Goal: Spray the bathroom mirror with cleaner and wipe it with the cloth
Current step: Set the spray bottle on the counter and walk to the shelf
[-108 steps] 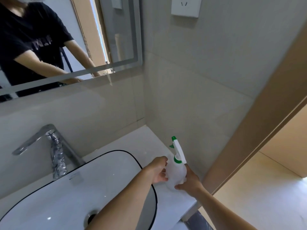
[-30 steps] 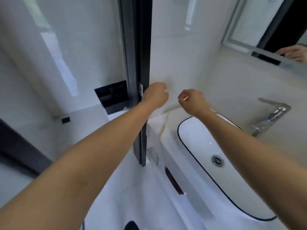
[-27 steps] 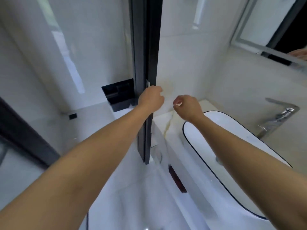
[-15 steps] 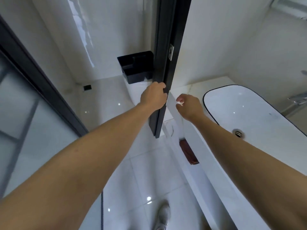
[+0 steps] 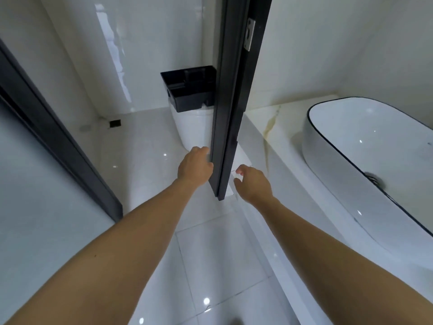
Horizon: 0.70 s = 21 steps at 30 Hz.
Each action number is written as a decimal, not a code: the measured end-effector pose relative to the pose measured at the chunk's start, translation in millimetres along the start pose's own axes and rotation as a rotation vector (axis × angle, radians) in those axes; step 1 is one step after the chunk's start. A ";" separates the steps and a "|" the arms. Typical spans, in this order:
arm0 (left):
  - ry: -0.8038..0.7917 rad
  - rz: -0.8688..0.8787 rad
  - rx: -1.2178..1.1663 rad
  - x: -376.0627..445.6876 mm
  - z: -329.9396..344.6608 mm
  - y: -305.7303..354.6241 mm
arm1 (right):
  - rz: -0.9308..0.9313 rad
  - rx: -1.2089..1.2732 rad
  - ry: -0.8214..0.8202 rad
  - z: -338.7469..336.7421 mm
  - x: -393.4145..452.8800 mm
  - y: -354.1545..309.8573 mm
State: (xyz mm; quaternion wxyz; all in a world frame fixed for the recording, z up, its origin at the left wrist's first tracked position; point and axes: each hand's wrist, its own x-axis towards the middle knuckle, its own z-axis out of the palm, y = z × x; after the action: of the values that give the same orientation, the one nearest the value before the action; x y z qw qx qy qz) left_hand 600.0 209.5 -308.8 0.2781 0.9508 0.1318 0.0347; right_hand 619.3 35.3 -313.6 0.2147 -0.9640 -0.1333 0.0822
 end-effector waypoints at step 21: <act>-0.059 0.331 -0.064 64.7 310.6 -103.4 | 0.210 -0.215 0.199 247.6 28.1 207.2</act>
State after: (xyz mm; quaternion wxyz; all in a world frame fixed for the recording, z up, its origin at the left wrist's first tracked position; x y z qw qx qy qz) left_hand 681.6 149.4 -626.7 0.3024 0.9508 -0.0362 0.0563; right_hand 638.6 -40.2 -628.2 0.1127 -0.9934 -0.0182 -0.0064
